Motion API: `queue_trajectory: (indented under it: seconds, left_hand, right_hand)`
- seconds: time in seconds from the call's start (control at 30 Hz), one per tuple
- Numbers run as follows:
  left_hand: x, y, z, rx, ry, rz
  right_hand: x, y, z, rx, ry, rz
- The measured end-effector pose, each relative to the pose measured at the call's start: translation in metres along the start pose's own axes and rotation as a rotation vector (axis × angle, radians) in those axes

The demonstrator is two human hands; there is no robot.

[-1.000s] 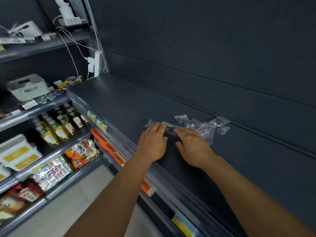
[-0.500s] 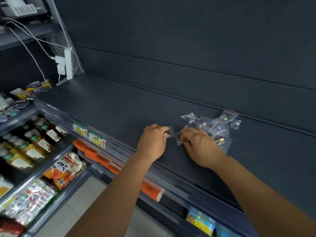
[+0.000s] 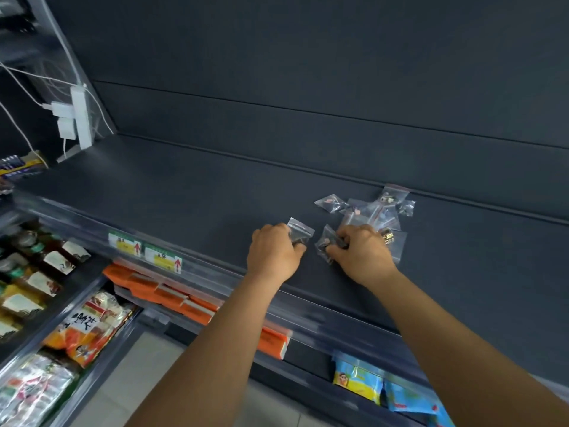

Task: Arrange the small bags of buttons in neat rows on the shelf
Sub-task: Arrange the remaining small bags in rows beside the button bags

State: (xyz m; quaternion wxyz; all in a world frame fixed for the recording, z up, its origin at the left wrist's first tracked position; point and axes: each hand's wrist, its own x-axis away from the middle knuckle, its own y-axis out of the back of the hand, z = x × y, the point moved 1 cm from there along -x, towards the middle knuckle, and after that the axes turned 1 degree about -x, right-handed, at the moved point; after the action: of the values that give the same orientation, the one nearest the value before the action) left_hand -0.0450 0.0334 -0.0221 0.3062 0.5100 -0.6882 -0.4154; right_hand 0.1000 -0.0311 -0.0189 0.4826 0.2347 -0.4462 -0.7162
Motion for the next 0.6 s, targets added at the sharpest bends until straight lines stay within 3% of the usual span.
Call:
queue_trajectory:
  seconds: [0.3,0.6]
  left_hand:
    - [0.006,0.003,-0.010,0.321,-0.026,-0.005]
    - [0.030,-0.011,-0.099,0.691,-0.145,0.166]
  right_hand:
    - [0.014,0.005,0.006,-0.424,-0.041,-0.099]
    - [0.057,0.062,-0.044,-0.818,-0.175,-0.367]
